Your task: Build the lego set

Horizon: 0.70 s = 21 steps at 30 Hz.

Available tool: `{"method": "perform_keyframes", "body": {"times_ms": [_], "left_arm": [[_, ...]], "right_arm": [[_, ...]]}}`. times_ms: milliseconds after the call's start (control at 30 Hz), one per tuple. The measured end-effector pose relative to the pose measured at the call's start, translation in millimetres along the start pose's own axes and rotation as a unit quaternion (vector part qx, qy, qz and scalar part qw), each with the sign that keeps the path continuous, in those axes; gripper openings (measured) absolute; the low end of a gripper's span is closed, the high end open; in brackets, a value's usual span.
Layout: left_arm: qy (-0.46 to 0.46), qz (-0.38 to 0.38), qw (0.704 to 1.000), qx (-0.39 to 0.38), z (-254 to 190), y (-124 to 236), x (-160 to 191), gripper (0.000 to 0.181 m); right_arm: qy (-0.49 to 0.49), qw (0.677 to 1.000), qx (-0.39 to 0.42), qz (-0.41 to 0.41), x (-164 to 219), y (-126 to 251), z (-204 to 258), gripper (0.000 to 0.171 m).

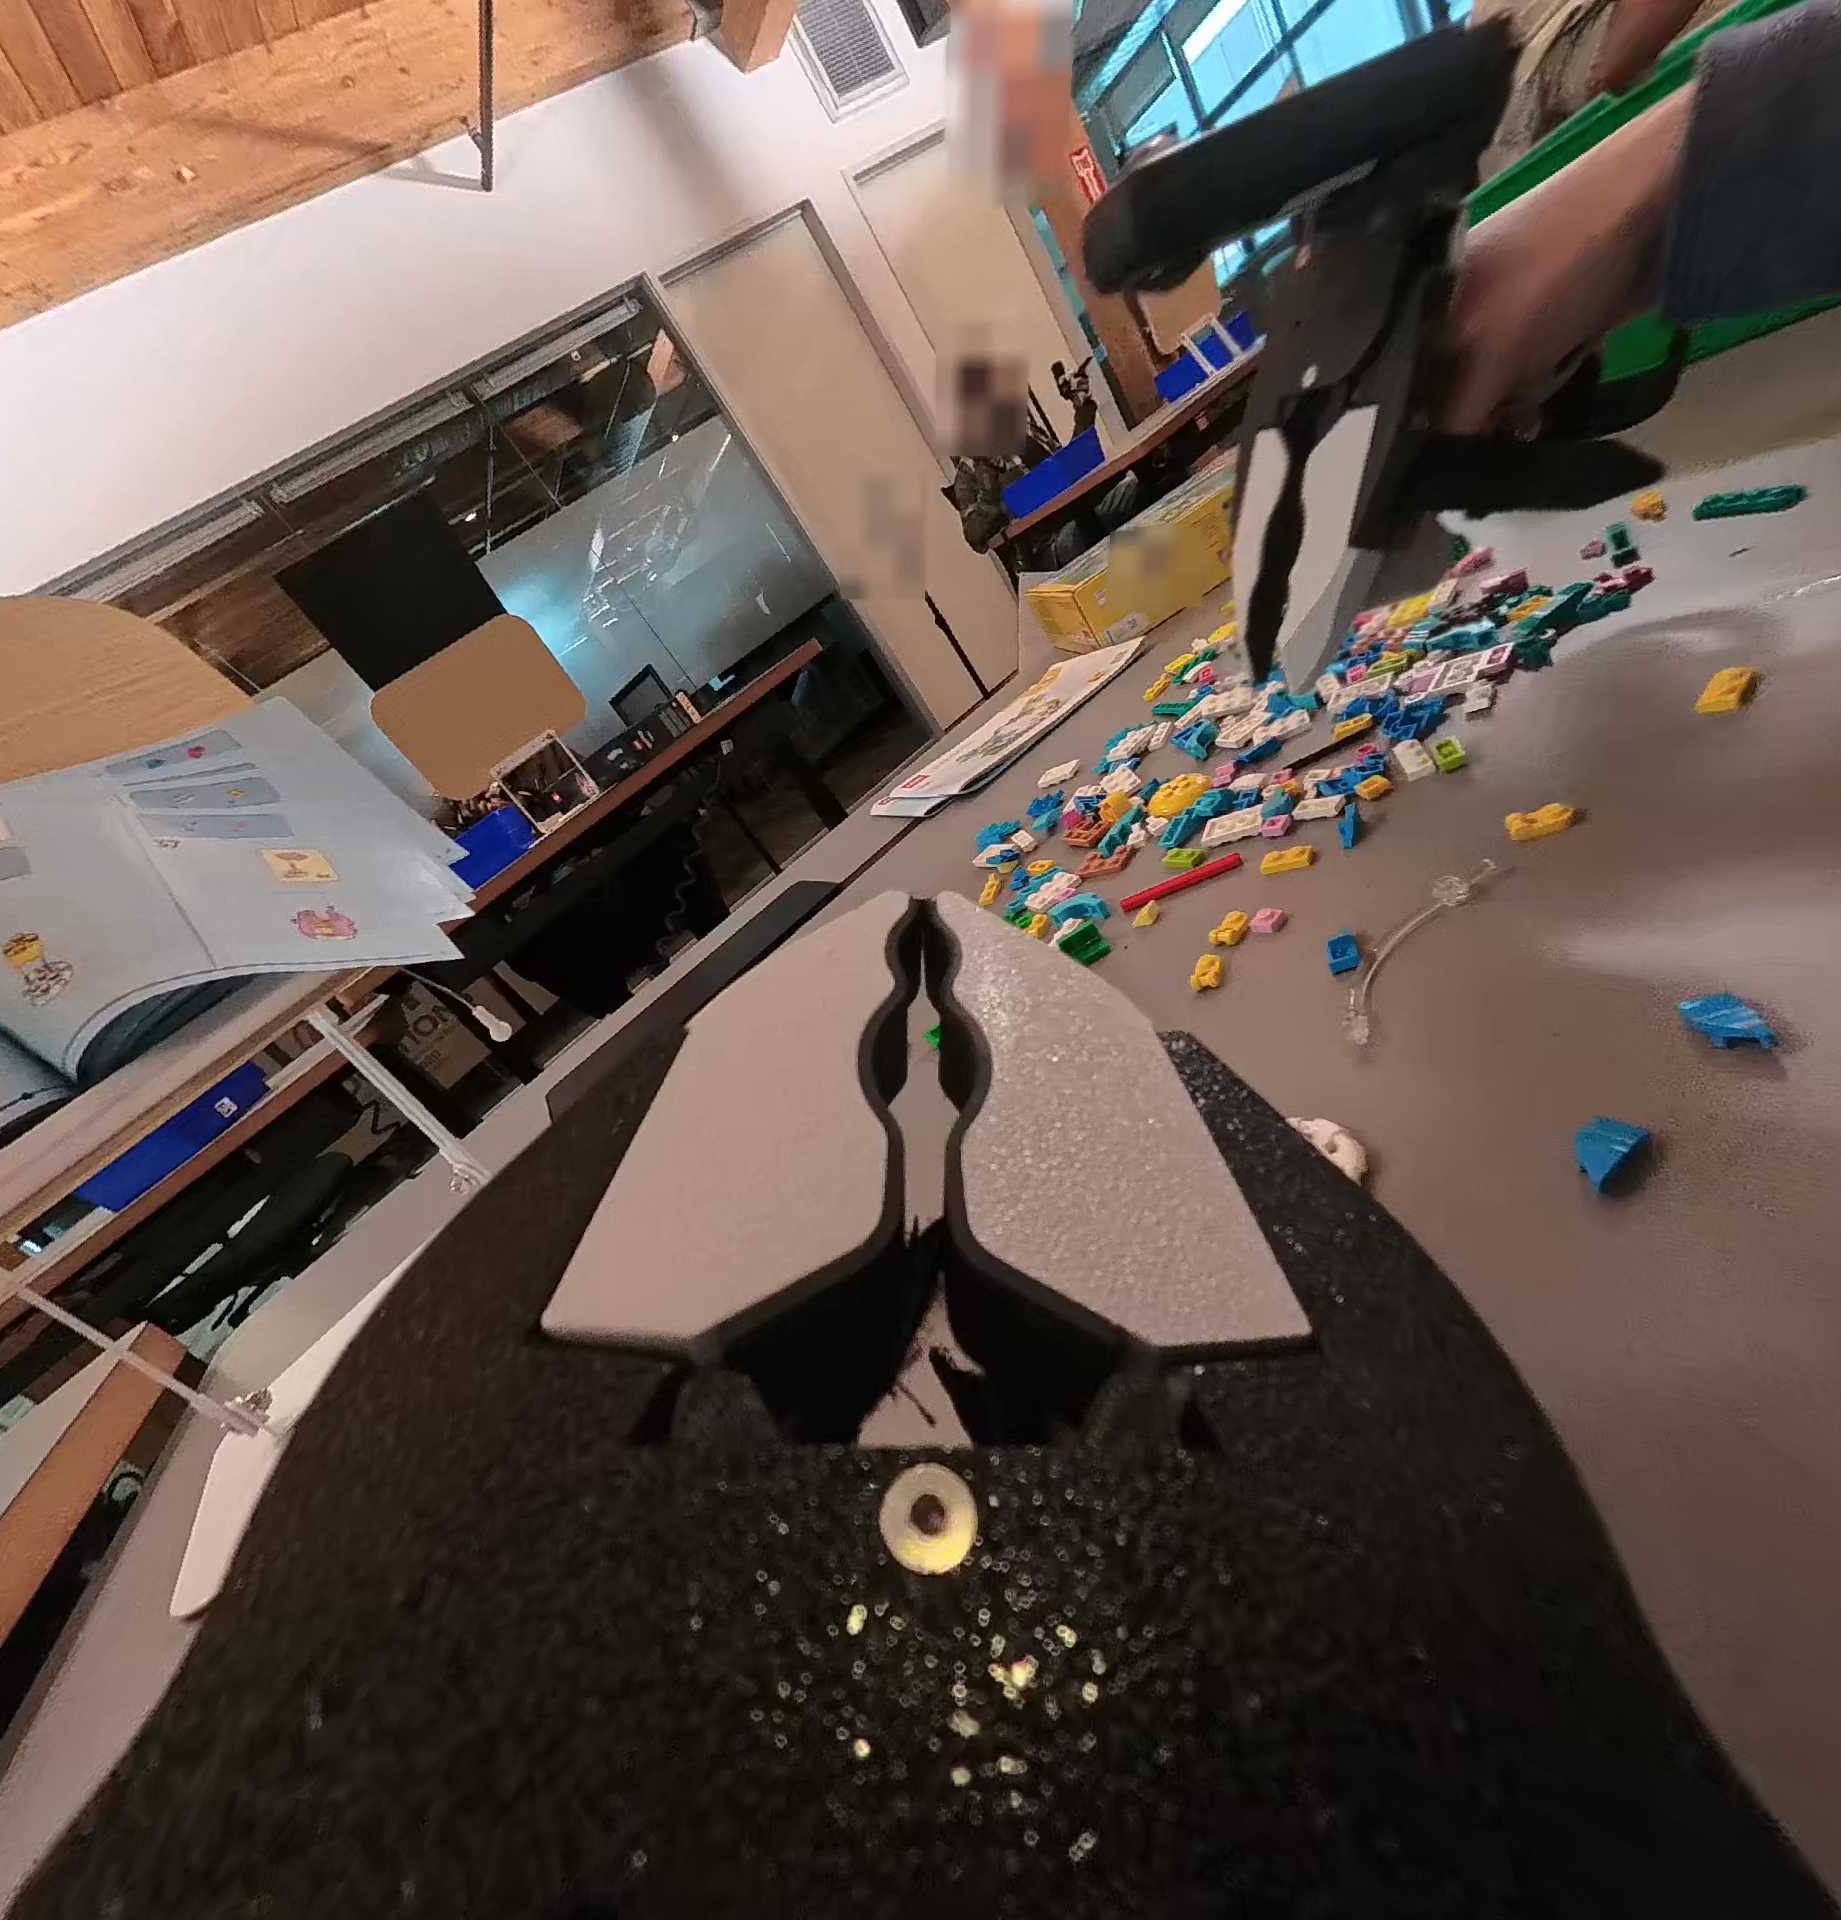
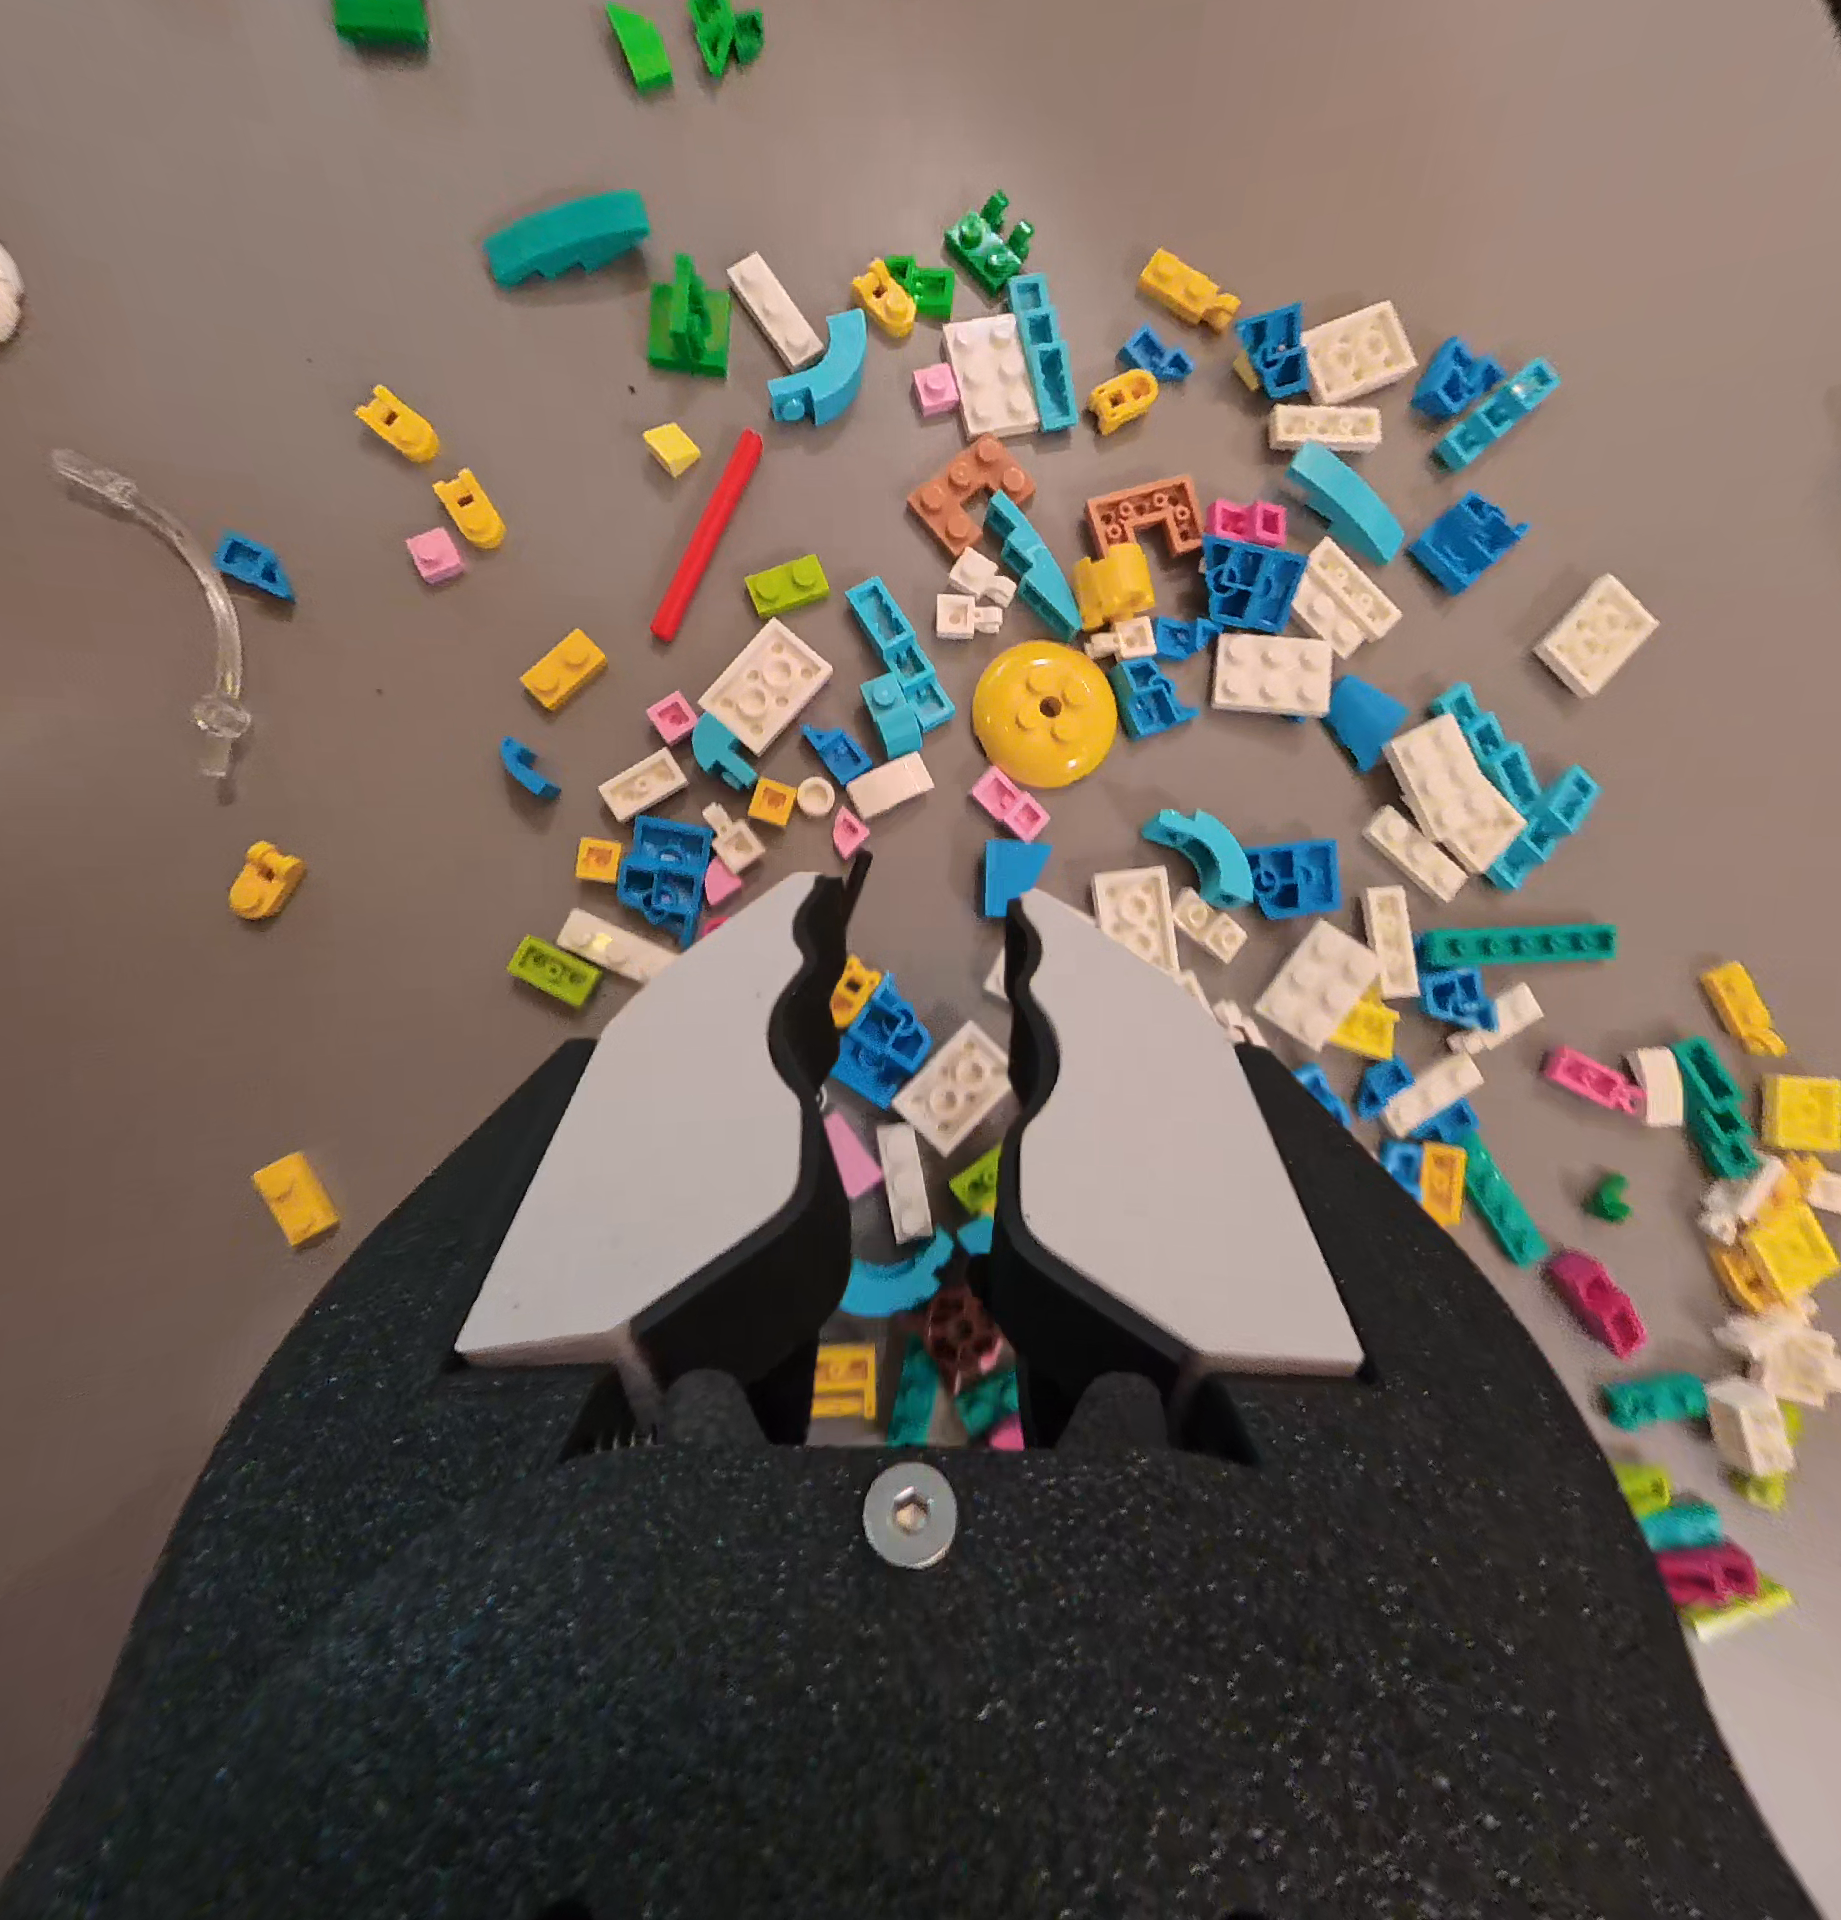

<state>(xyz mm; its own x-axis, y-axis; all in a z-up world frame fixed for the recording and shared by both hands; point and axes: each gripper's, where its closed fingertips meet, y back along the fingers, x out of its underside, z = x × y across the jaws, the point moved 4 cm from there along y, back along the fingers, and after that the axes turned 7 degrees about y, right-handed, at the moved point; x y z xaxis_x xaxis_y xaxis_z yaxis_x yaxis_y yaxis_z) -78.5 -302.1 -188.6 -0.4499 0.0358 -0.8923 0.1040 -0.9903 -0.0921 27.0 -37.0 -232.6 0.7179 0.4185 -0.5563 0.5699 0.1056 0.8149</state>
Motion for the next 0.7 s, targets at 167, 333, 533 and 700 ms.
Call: {"method": "perform_keyframes", "body": {"times_ms": [167,333,533,700], "left_arm": [[0.006,0.007,1.000,-0.012,4.2,-0.1,2.1,0.000],[0.002,0.012,1.000,-0.008,2.5,-0.6,2.9,0.000],[0.000,0.015,1.000,-0.004,1.6,-1.3,3.7,0.000],[0.001,0.018,1.000,-0.003,1.4,-1.9,4.7,0.000]], "right_arm": [[-0.008,1.000,0.007,0.016,18.3,17.8,1.0,0.023],[-0.016,0.999,0.025,0.026,34.8,32.2,2.8,0.023],[-0.067,0.990,0.108,0.066,74.6,54.1,-14.5,0.026],[-0.129,0.961,0.202,0.138,121.2,84.4,-30.4,0.024]]}}
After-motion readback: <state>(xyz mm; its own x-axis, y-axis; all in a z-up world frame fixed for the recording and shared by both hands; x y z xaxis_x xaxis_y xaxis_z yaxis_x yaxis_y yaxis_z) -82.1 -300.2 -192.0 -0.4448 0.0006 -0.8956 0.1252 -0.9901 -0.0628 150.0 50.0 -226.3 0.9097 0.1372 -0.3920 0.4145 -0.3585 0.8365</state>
